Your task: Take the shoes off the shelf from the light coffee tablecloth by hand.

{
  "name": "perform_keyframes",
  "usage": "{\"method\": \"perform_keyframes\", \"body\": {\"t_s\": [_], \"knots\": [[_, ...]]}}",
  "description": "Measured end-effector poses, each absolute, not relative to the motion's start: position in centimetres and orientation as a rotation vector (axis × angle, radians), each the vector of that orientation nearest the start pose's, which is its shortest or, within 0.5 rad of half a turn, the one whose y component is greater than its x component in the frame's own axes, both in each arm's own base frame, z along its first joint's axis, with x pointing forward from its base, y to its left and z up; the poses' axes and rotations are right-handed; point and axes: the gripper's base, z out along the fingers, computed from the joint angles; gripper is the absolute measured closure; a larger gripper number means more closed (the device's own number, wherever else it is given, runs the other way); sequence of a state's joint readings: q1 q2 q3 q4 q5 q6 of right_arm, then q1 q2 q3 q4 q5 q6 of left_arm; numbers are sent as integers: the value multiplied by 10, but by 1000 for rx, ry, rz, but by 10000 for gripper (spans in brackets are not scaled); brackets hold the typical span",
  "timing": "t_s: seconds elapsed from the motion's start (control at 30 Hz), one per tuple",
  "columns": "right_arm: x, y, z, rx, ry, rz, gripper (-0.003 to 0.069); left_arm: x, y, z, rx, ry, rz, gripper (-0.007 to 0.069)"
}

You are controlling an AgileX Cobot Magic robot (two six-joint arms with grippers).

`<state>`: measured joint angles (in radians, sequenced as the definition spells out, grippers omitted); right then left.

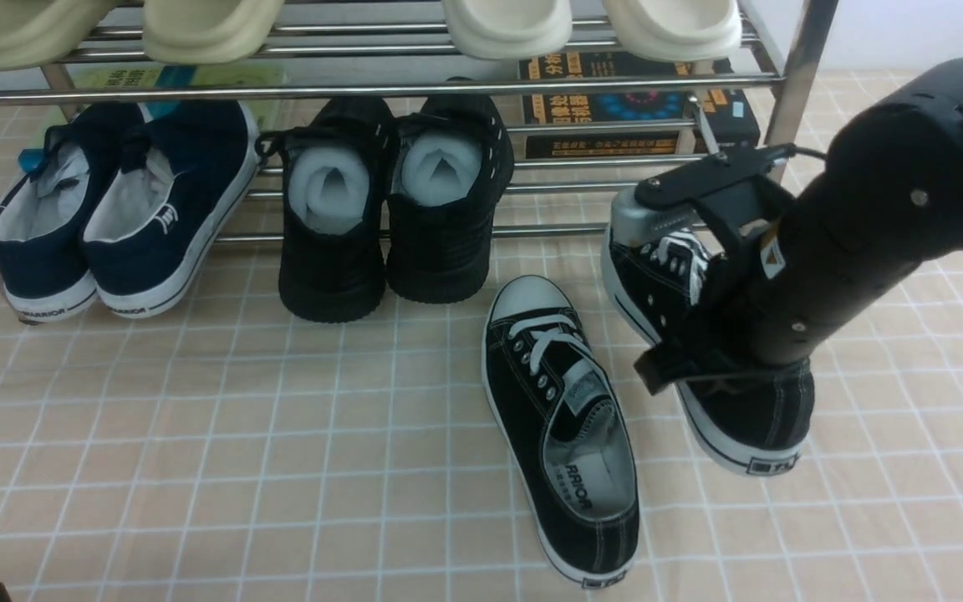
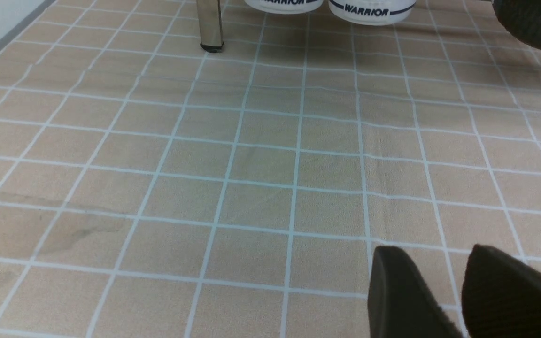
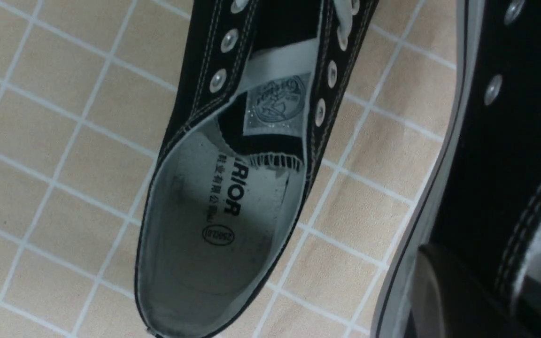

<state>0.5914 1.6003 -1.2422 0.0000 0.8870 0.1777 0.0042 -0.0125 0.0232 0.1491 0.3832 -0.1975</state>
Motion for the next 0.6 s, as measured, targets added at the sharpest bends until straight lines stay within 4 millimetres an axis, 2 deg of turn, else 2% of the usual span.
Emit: {"method": "perform_keyframes", "body": {"t_s": [0.17,0.2,0.23,0.27,0.37,0.47,0.53,0.6], "knots": [[282,187,255,-557,2763,198,648,52,5,172,-97,1871,14,385],[285,189,244,-558,2788,193,648,52,5,172,-97,1871,14,385],[285,189,244,-558,2788,193,648,52,5,172,-97,1871,14,385],[288,192,232,-556,2813,190,645,52,5,172,-97,1871,14,386],[294,197,216,-547,2834,198,637,52,5,172,-97,1871,14,386],[302,201,208,-545,2787,207,616,52,5,172,-97,1871,14,386],[307,202,211,-543,2737,210,588,52,5,172,-97,1871,14,385],[309,202,212,-526,2727,212,534,52,5,172,-97,1871,14,385]]}}
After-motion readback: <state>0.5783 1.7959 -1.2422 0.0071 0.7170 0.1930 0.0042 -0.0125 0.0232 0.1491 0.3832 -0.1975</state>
